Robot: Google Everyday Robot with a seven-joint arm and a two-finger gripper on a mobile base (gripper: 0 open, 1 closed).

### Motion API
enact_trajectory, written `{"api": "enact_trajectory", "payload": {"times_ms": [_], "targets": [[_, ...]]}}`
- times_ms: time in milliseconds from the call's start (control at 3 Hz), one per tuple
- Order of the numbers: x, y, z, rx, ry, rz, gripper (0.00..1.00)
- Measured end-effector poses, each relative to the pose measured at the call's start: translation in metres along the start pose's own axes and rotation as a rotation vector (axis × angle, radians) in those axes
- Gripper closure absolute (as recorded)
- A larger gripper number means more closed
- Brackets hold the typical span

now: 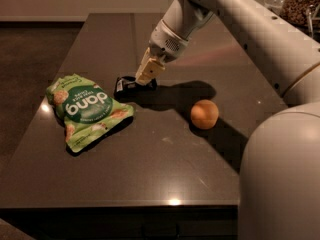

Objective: Move rxbar chocolate near green rice chip bag

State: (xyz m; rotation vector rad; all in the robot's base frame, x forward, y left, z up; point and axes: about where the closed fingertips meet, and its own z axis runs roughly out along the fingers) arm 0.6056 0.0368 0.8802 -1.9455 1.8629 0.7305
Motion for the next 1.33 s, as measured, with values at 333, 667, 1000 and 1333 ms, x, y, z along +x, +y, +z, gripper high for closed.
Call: {"api": "enact_trajectory", "payload": {"times_ms": [333, 667, 1000, 1333], "targets": [[-0.0047, 0.0119, 0.0064, -0.027, -0.018, -0.020, 0.62], [-0.0064, 0.0101, 0.0099, -0.025, -0.023, -0.021, 0.31], [-0.0077, 0.0085, 0.0125, -0.024, -0.026, -0.021, 0.07], [-0.0086, 0.0074, 0.0144, -0.023, -0.027, -0.022, 0.00]]}}
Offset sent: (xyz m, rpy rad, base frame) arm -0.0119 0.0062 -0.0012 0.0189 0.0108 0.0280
